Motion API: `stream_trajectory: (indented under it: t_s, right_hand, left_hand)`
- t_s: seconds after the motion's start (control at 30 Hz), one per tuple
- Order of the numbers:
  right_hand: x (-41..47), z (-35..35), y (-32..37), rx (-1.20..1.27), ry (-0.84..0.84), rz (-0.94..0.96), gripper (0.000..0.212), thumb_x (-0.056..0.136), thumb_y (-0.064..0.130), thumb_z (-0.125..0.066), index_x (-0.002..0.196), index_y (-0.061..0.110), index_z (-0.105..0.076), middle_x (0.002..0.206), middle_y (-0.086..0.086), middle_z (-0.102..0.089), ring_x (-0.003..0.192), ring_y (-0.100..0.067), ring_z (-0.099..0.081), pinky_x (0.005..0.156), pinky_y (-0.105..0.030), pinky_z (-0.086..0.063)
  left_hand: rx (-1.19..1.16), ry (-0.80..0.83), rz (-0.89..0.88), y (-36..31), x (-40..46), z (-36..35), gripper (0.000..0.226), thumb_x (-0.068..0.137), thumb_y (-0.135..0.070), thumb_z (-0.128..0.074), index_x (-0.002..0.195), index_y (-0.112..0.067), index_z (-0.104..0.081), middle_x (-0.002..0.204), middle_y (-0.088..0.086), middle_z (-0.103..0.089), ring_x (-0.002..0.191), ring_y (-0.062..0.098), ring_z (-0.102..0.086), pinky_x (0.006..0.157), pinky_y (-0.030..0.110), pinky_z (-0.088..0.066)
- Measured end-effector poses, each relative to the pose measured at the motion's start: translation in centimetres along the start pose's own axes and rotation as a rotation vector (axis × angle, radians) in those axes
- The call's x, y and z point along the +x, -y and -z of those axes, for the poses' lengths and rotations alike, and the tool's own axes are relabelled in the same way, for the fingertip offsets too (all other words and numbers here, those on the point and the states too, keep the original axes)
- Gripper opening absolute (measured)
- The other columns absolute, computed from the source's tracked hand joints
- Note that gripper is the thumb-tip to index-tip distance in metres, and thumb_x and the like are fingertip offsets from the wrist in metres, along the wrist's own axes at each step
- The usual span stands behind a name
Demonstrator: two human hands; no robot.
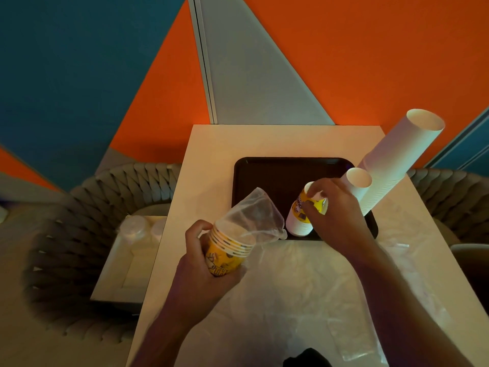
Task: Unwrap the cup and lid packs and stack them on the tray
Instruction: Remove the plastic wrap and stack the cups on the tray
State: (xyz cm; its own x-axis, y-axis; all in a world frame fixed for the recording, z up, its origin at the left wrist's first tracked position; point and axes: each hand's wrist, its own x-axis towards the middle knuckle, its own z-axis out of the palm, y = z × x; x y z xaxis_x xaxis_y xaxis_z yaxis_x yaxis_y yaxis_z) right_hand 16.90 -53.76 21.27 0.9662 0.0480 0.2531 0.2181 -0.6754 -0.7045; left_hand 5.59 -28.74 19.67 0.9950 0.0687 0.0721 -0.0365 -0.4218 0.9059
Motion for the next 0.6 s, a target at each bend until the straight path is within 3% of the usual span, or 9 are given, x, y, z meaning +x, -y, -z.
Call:
stream_trajectory:
  t_s: [0.13,0.23,0.3,0.37,0.43,0.5,0.6]
  right_hand:
    - [-0.8,0.5,3.3,0.240,0.285,0.053,0.022,0.088,0.004,-0.072,0.084,0.026,-0.071,0.080,0.014,-0.071,0.079,-0.005,-0.068,0.071,-0.017,-0.051]
    - [-1.1,0.1,4.3,0.361,0.417,0.094,0.015,0.091,0.009,-0.074,0.089,0.023,-0.076,0.083,0.010,-0.074,0.077,-0.009,-0.070,0.069,-0.026,-0.056]
    - [-1.1,-0.3,4.2,0.402,0.504,0.112,0.019,0.090,0.009,-0.075,0.088,0.029,-0.076,0.081,0.015,-0.072,0.075,-0.003,-0.068,0.064,-0.021,-0.051]
    - [-1.1,-0.6,4.3,0.451,0.595,0.116,0.016,0.091,0.011,-0.075,0.092,0.028,-0.076,0.085,0.015,-0.072,0.079,-0.001,-0.067,0.070,-0.017,-0.048]
    - [-1.1,-0.6,4.3,0.502,0.651,0.155,0.010,0.091,0.014,-0.075,0.100,0.015,-0.077,0.099,0.003,-0.073,0.093,-0.010,-0.070,0.079,-0.026,-0.054]
    - [-1.1,-0.6,4.5,0.503,0.679,0.241,0.020,0.090,0.017,-0.075,0.105,0.005,-0.075,0.111,0.000,-0.072,0.106,-0.015,-0.069,0.091,-0.032,-0.055]
    - [-1.2,-0.8,4.8,0.465,0.758,0.278,0.017,0.090,0.022,-0.077,0.099,0.008,-0.075,0.116,-0.004,-0.070,0.111,-0.022,-0.067,0.094,-0.047,-0.054]
  left_hand:
    - [0.014,0.023,0.003,-0.1,0.0,-0.3,0.091,0.070,-0.018,-0.090,0.112,-0.068,-0.027,0.109,-0.029,-0.062,0.092,0.003,-0.069,0.073,0.029,-0.061]
    - [0.022,0.050,0.008,-0.4,0.1,-0.4,0.089,0.070,-0.022,-0.090,0.112,-0.070,-0.027,0.109,-0.031,-0.061,0.094,0.002,-0.068,0.072,0.027,-0.060]
    - [0.029,0.064,0.012,-0.6,0.1,-0.5,0.089,0.071,-0.023,-0.090,0.113,-0.070,-0.027,0.108,-0.033,-0.060,0.094,0.000,-0.068,0.073,0.028,-0.061]
    - [0.037,0.070,0.010,-0.8,0.1,-0.5,0.089,0.071,-0.025,-0.090,0.115,-0.070,-0.027,0.108,-0.034,-0.059,0.092,-0.001,-0.068,0.074,0.030,-0.061]
    - [0.042,0.075,0.010,-0.9,0.0,-0.6,0.087,0.070,-0.029,-0.089,0.116,-0.069,-0.027,0.109,-0.031,-0.060,0.091,0.002,-0.068,0.074,0.034,-0.061]
    - [0.042,0.086,0.013,-1.0,-0.1,-0.5,0.087,0.071,-0.027,-0.089,0.117,-0.068,-0.028,0.109,-0.028,-0.061,0.090,0.005,-0.069,0.073,0.036,-0.061]
    - [0.042,0.103,0.013,-1.1,-0.1,-0.6,0.083,0.071,-0.030,-0.087,0.118,-0.068,-0.029,0.106,-0.024,-0.064,0.087,0.008,-0.070,0.071,0.037,-0.061]
